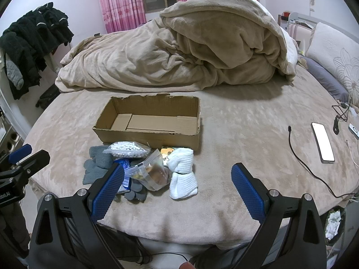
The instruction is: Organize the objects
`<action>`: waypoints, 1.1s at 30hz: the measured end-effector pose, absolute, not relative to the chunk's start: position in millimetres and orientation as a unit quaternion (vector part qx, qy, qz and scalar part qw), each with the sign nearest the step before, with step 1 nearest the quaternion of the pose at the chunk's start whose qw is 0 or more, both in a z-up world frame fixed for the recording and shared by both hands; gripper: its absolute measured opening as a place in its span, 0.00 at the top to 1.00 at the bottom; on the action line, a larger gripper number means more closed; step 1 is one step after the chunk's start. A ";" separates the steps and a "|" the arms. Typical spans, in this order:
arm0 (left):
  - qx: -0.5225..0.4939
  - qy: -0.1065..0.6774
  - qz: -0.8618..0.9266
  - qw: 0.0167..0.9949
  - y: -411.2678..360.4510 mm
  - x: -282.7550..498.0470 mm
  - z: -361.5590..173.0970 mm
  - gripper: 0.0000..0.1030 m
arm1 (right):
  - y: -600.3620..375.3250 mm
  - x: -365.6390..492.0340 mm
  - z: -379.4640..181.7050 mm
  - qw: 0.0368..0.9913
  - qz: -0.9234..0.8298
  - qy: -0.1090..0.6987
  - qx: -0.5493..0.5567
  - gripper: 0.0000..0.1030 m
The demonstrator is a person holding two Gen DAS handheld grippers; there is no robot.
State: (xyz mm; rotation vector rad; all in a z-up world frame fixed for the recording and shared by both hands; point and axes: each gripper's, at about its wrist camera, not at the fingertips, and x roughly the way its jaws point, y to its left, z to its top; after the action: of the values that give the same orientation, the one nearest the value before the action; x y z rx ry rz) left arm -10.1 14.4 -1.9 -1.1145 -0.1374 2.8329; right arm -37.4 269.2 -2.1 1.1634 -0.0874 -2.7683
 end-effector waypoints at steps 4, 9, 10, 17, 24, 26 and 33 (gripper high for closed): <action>-0.365 -0.045 0.929 0.048 17.4 -10.8 -2.0 0.01 | 269.2 -37.6 -1.9 0.069 -0.919 -0.029 0.386 0.04; -0.368 -0.047 0.927 0.049 18.2 -12.9 -2.4 0.01 | 269.2 -38.0 -2.3 0.069 -0.919 -0.029 0.388 0.04; -0.368 -0.047 0.927 0.049 17.9 -13.7 -2.8 0.01 | 268.8 -38.1 -2.0 0.069 -0.919 -0.029 0.388 0.04; -0.374 -0.048 0.925 0.050 17.8 -19.3 -7.7 0.01 | 271.4 -42.7 -6.2 0.066 -0.917 -0.029 0.393 0.04; -0.385 -0.044 0.920 0.053 17.7 -30.0 -21.2 0.01 | 274.2 -53.5 -10.2 0.059 -0.915 -0.028 0.398 0.04; -0.392 -0.042 0.917 0.053 18.0 -36.4 -29.3 0.02 | 276.8 -58.1 -13.4 0.056 -0.913 -0.029 0.402 0.05; -0.434 -0.040 0.899 0.052 20.1 -67.5 -77.2 0.09 | 282.5 -77.0 -35.5 0.060 -0.904 -0.034 0.421 0.05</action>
State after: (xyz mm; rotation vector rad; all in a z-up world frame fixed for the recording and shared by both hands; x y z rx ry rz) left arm -67.5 20.1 -77.2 -1.3190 -0.1230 2.7335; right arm -77.0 282.5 -35.5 1.2737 -0.1042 -2.7377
